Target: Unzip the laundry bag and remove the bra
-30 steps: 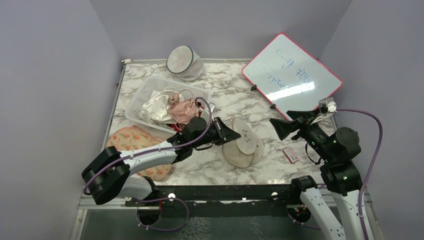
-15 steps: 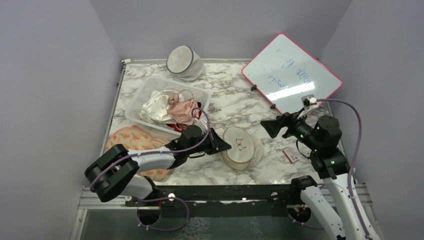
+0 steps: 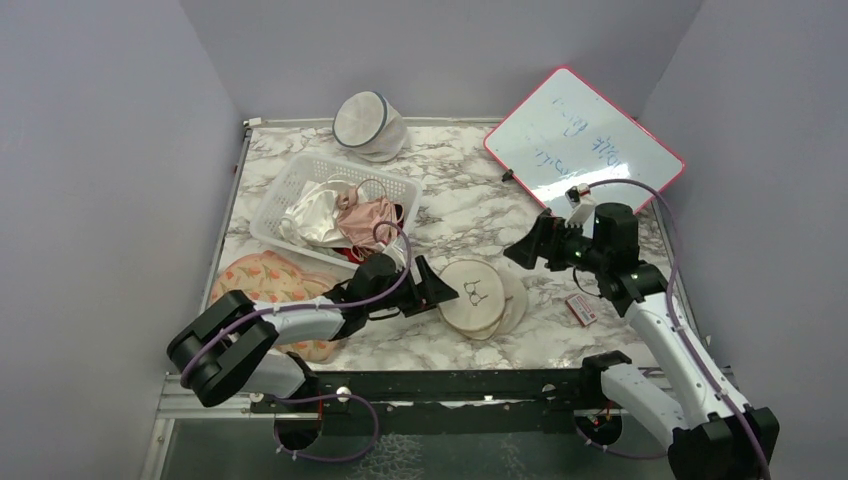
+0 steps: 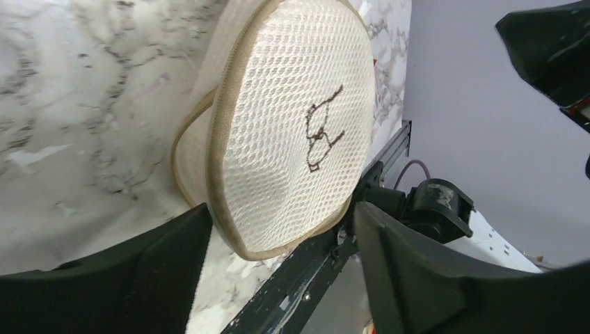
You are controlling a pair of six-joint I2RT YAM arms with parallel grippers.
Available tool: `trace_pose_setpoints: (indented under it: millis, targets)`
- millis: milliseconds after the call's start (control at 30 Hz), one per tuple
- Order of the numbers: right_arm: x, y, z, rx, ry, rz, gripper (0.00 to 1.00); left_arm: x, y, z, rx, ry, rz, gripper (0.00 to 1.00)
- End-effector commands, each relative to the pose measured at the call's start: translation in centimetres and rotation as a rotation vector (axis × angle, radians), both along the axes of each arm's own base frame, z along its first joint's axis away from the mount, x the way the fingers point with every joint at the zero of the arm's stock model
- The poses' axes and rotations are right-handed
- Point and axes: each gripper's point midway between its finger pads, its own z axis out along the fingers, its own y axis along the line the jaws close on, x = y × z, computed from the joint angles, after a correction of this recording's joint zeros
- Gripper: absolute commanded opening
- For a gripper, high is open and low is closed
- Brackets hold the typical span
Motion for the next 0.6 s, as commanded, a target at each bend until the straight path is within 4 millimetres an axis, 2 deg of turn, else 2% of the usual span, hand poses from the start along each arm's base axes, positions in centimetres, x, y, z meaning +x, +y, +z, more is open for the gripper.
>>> trace_pose_setpoints:
  millis: [0, 167, 333, 433, 567]
  targets:
    - [-1.6, 1.6, -2.3, 0.012, 0.087, 0.149, 1.0, 0.1, 1.7, 0.7, 0.007, -0.031, 0.018, 0.74]
    - [-2.0, 2.2, -3.6, 0.043, 0.115, 0.185, 1.0, 1.0, 3.4, 2.0, 0.113, -0.11, 0.039, 0.84]
    - [-1.8, 1.8, -5.2, 0.014, 0.179, 0.151, 1.0, 2.5, 5.2, 4.8, 0.237, -0.254, 0.05, 0.92]
    - [-1.9, 1.8, -5.5, 0.017, 0.193, 0.151, 1.0, 3.3, 5.8, 8.3, 0.257, -0.367, 0.041, 0.95]
    - [-1.6, 1.6, -4.1, -0.001, 0.167, 0.142, 1.0, 3.5, 5.2, 13.5, 0.245, -0.526, -0.033, 0.95]
